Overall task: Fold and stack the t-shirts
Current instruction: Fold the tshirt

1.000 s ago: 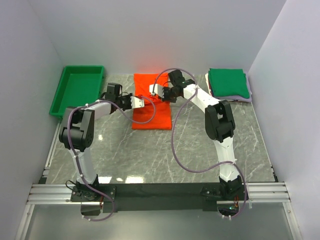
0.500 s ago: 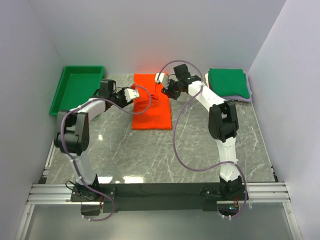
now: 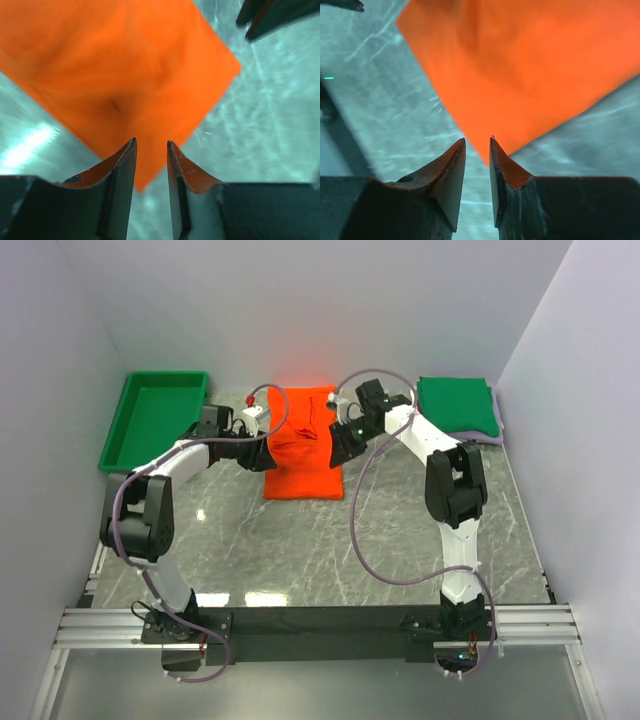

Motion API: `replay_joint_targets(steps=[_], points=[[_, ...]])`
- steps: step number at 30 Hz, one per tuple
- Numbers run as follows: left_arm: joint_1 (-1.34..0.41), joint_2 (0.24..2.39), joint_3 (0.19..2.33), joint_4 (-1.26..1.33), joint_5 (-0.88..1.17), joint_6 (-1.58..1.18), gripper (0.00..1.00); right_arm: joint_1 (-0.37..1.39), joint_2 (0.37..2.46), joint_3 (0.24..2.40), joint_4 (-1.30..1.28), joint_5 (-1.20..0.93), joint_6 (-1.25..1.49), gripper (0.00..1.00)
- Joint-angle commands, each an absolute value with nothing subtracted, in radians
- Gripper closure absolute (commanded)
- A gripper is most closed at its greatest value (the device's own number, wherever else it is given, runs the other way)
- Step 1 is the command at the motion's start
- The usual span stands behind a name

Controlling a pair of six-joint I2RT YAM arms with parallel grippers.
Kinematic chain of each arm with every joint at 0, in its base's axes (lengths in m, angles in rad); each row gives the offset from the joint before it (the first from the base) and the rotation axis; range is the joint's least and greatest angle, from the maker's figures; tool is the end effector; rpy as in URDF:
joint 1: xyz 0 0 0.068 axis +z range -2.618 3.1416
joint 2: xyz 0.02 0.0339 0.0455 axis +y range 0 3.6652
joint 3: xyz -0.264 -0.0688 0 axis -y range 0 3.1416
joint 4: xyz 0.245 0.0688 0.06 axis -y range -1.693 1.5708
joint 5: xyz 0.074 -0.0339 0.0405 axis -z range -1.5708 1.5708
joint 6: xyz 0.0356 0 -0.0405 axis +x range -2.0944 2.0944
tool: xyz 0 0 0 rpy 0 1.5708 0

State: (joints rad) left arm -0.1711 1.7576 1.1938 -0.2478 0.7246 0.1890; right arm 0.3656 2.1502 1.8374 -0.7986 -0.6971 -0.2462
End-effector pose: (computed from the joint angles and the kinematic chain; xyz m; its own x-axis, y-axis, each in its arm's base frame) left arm 0.3679 -0.0875 0.2197 -0.5936 0.2453 -0.7664 0.7011 0.6252 -0.3429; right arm 0.4224 0.1862 0.2253 -0.6802 -0.4605 -0.5703 -0.7277 0.5176 0.4500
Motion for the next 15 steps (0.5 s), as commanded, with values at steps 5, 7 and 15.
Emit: replay_joint_targets(steps=[5,7,15], points=[[-0.17,1.877,1.14,-0.215,0.832,-0.195,0.66,0.341,2.226,1.734,-0.732,-0.847,-0.009,0.68],[-0.167,1.916,1.121,-0.212,0.81,-0.216,0.67,0.341,2.255,1.703,-0.719,-0.835,-0.006,0.67],[-0.166,1.964,1.046,-0.233,0.784,-0.244,0.7,0.342,2.254,1.562,-0.695,-0.719,0.018,0.67]])
